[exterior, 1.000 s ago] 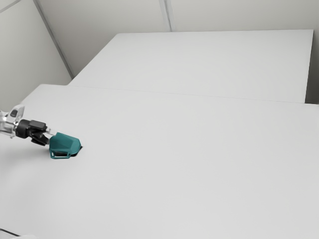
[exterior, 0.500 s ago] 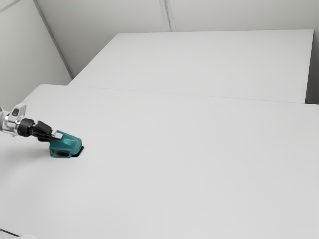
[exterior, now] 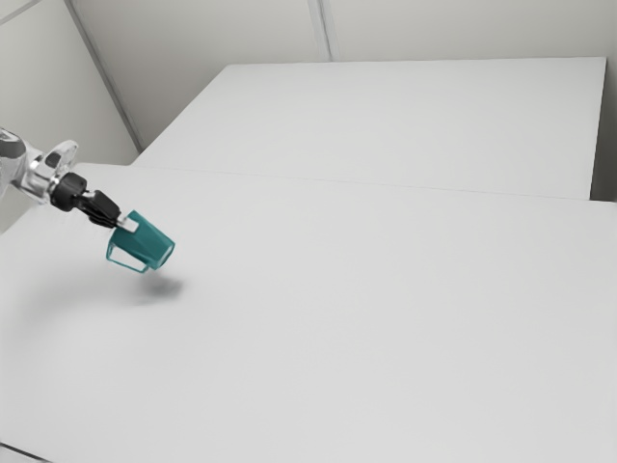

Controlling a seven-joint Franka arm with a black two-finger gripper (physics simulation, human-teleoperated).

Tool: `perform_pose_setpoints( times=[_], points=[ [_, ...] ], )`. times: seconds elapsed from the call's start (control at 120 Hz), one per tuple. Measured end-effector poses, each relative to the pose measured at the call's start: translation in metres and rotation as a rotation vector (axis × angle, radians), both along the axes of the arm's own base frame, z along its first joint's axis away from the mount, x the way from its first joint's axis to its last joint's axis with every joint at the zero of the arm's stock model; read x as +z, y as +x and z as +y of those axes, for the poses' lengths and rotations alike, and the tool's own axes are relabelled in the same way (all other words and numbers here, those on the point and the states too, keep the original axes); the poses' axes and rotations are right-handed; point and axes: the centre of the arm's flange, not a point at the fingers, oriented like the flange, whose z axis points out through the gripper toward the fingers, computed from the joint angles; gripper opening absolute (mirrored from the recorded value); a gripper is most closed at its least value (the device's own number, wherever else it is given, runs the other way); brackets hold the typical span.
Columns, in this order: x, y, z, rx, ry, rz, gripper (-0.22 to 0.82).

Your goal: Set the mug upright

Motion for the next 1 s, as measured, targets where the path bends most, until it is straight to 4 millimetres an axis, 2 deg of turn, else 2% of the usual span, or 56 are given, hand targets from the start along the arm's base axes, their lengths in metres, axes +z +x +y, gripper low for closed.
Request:
perform_pose_setpoints(
  times=[0.208,0.333,0.417,0.508,0.633,0.717,0.875,1.0],
  points=[
    [0.052,0.022,-0.063,-0.119,0.242,0.035,-0.17],
    [0.062,0.026,-0.09,-0.152,0.369,0.06,-0.18],
    [0.074,0.034,-0.118,-0.189,0.467,0.059,-0.18],
    [0.079,0.042,-0.143,-0.21,0.546,0.06,-0.18],
    [0.082,0.045,-0.162,-0.206,0.618,0.061,-0.18],
    [0.084,0.045,-0.175,-0.202,0.652,0.062,-0.18],
    [0.094,0.042,-0.215,-0.22,0.72,0.053,-0.18],
    [0.097,0.038,-0.235,-0.219,0.765,0.062,-0.18]
  ],
)
